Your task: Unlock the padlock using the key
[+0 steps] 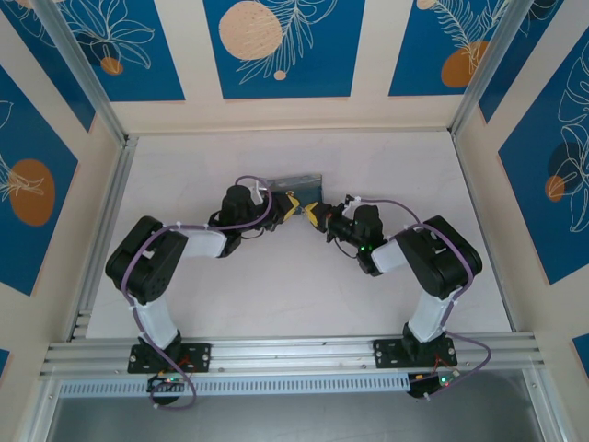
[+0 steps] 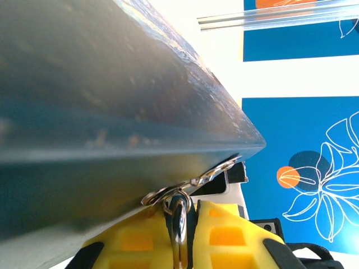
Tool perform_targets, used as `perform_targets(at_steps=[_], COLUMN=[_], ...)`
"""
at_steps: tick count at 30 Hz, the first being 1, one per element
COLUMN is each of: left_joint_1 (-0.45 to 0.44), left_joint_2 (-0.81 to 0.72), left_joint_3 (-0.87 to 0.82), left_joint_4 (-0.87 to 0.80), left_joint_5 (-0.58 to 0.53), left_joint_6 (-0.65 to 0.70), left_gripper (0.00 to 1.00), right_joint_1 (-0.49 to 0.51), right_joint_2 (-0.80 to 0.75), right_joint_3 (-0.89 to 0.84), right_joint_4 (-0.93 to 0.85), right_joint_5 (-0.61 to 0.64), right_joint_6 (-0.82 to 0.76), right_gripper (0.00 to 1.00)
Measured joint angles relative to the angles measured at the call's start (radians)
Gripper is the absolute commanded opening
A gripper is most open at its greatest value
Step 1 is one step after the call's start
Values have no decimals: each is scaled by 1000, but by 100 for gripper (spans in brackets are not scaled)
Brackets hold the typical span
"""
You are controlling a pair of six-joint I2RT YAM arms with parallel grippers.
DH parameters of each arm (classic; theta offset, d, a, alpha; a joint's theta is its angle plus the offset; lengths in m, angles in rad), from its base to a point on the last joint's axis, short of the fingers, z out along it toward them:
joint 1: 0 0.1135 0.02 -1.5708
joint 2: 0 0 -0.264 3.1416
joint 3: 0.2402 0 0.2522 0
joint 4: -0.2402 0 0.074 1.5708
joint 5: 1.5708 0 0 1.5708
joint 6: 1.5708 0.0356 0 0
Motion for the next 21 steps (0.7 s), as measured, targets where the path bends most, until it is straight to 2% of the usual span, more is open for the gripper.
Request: perform_targets(at_steps=[3,9,12,17,21], left_joint_1=[0,1,0,0,0], left_joint_2=[0,0,0,0,0], left_joint_3=[0,0,0,0,0], left_joint_4=[-2,-6,-6,-10,-9], left_joint_5=[-3,14,30,35,34], left_joint_6=[0,0,1,1,1], left_gripper=[0,0,0,0,0], right_joint_1=[0,-2,-2,-2,-3], right_joint_2=[-2,-105,-135,-138,-126], right_joint_3=[8,28,28,28,28], right_joint_4=[-21,-229,-285,-294,-265], right_joint_5=[-9,-23,-24,-31,-39], right_joint_6=[-77,-398,-496,-530,-473], right_gripper=[0,0,0,0,0])
